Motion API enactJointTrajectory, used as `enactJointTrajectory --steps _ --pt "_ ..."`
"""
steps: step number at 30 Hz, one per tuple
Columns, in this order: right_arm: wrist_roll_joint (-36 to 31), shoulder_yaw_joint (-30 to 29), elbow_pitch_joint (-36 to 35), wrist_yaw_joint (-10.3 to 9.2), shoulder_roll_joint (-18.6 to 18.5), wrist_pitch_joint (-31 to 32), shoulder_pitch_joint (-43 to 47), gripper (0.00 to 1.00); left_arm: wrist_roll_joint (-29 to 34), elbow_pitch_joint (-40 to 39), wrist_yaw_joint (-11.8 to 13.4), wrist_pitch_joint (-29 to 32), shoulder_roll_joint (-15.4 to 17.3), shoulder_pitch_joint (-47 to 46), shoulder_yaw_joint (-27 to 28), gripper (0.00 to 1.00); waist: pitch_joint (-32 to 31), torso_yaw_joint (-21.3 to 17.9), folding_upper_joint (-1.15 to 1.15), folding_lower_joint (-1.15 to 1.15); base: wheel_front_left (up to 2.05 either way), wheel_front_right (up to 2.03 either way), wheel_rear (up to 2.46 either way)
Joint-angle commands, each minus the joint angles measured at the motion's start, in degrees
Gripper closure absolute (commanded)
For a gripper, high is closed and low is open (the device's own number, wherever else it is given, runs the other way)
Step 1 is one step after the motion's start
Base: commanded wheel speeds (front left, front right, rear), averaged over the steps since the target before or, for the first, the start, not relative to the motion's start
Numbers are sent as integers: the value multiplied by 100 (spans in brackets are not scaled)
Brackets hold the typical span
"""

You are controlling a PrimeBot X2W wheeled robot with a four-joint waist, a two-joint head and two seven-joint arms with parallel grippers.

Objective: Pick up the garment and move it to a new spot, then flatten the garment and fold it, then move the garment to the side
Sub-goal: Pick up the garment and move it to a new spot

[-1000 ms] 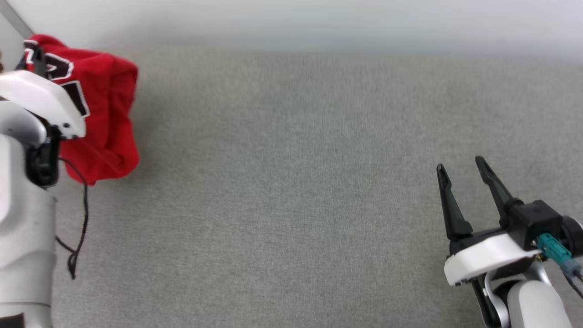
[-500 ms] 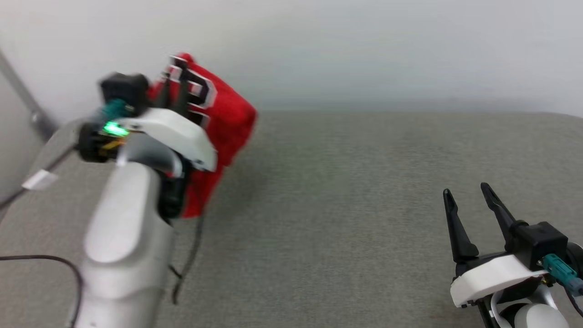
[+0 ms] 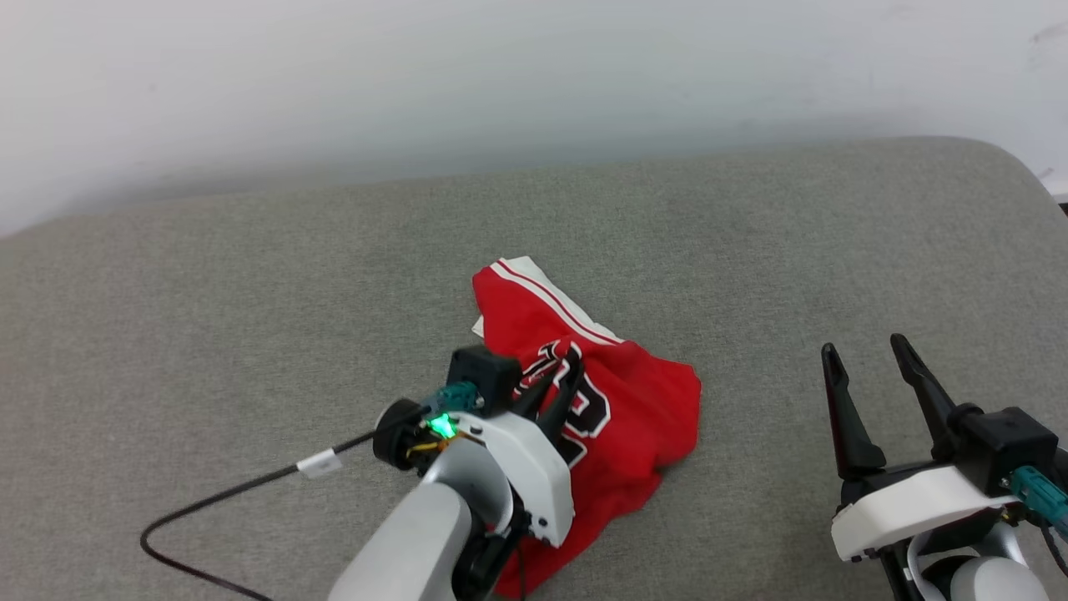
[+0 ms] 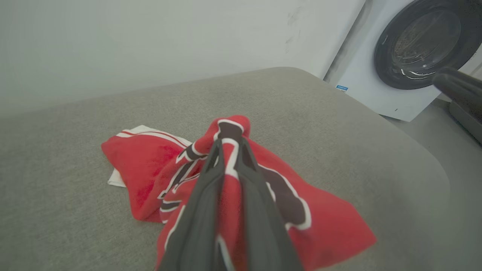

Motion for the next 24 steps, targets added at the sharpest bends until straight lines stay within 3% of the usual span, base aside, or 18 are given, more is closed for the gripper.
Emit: enactJointTrajectory --steps 1,2,3,4,5,16,24 --pt "34 32 26 -2 0 -28 -85 0 -6 31 50 4 5 141 -72 100 127 -125 0 1 0 0 0" --pt "38 45 39 -2 0 -49 -101 0 -2 80 76 15 2 234 -154 100 157 -153 0 1 0 0 0" --pt "42 57 53 -2 0 -63 -117 0 16 136 101 23 0 308 -230 80 182 -171 0 1 0 0 0" --pt "55 58 68 -2 0 -72 -123 0 31 181 121 1 0 362 -283 52 191 -180 0 1 0 0 0" --pt "57 52 80 -2 0 -87 -125 0 32 203 126 -43 0 390 -309 0 195 -183 0 1 0 0 0" --pt "5 -97 191 -2 0 -53 -28 0 162 -261 335 -1261 2 219 -241 0 -146 179 0 1 0 0 0" --pt "-1 -193 165 -2 0 10 141 0 123 -771 928 -1604 324 530 462 0 -397 464 0 1 0 0 0"
